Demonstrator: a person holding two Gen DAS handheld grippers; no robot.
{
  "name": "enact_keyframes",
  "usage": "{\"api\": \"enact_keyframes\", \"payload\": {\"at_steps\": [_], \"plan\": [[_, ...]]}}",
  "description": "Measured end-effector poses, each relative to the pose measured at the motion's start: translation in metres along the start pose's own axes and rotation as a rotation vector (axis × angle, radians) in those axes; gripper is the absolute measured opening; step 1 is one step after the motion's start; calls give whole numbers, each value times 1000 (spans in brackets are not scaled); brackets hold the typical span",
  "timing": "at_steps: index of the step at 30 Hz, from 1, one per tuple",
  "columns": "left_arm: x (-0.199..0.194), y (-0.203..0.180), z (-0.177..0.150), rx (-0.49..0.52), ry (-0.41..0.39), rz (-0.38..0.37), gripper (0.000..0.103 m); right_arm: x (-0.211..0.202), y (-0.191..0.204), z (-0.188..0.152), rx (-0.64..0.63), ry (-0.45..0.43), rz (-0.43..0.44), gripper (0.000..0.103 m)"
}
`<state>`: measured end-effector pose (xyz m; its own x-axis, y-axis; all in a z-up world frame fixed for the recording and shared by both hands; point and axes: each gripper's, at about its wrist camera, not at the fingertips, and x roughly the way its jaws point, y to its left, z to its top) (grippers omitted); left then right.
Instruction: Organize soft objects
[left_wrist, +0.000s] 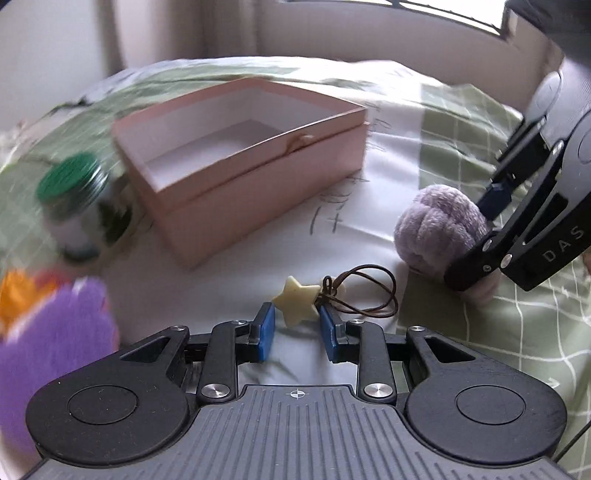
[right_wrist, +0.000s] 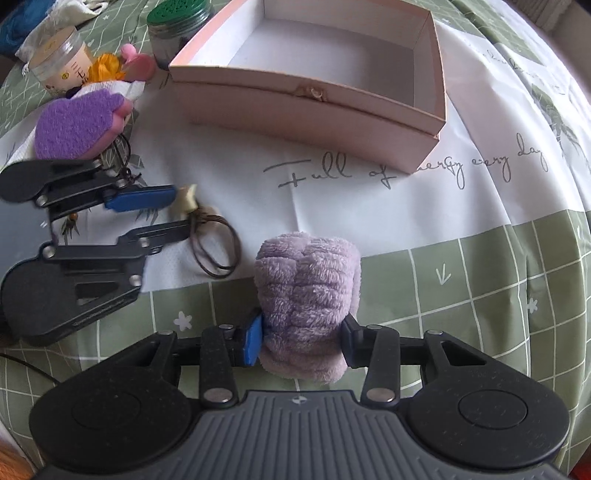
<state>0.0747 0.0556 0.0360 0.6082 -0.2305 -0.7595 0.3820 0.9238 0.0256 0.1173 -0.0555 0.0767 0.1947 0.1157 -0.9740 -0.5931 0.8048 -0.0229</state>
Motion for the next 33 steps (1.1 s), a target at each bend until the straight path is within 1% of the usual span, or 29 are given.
{"api": "enact_keyframes", "payload": {"at_steps": [1, 2, 3, 6, 7, 8, 11, 13, 16, 20, 22, 24, 26, 27, 28, 29, 30, 31, 33], "plan": [[3, 1, 3, 13, 7, -10, 30, -1, -1, 0, 4, -3, 4, 41], [4, 2, 5, 11, 8, -17, 28, -1, -2, 0, 7, -4, 4, 41], [5, 5, 6, -14, 8, -24, 24, 0, -3, 0, 9, -4, 3, 41], [-2, 15, 0, -111, 0, -53, 23, 3, -3, 1, 8, 1, -5, 41], [-7, 17, -5, -115, -3, -64, 23, 3, -3, 1, 6, 1, -7, 41], [-12, 17, -9, -99, -5, -62, 23, 4, -2, 2, 3, -1, -8, 41], [-28, 20, -20, -44, 5, -22, 23, 6, -1, 2, -2, -3, -12, 41], [-36, 27, -21, -46, 7, -4, 23, 6, -2, 2, 1, -4, -12, 41], [-55, 34, -17, -51, -30, 3, 23, 5, -2, 3, 3, -9, -11, 41], [-79, 25, -5, 5, -83, -15, 23, -2, -4, 3, 11, -27, -4, 41], [-94, 20, 8, 20, -130, -23, 23, -13, -9, 5, 25, -60, 15, 41], [-108, 21, 28, 26, -196, -9, 23, -35, -18, 11, 62, -121, 60, 41], [-115, 28, 55, 23, -266, 36, 23, -68, -29, 21, 108, -237, 95, 41], [-117, 36, 74, 3, -316, 61, 24, -81, -34, 28, 123, -286, 109, 41], [-115, 44, 90, -21, -359, 71, 24, -97, -40, 42, 139, -342, 122, 42], [-108, 55, 108, -54, -386, 66, 24, -108, -44, 55, 160, -390, 130, 56], [-98, 65, 120, -87, -369, 53, 25, -116, -48, 68, 189, -431, 138, 70], [-84, 77, 131, -142, -324, 40, 25, -123, -54, 86, 217, -455, 139, 91], [-63, 95, 137, -251, -252, -7, 25, -129, -58, 107, 214, -477, 115, 93]]}}
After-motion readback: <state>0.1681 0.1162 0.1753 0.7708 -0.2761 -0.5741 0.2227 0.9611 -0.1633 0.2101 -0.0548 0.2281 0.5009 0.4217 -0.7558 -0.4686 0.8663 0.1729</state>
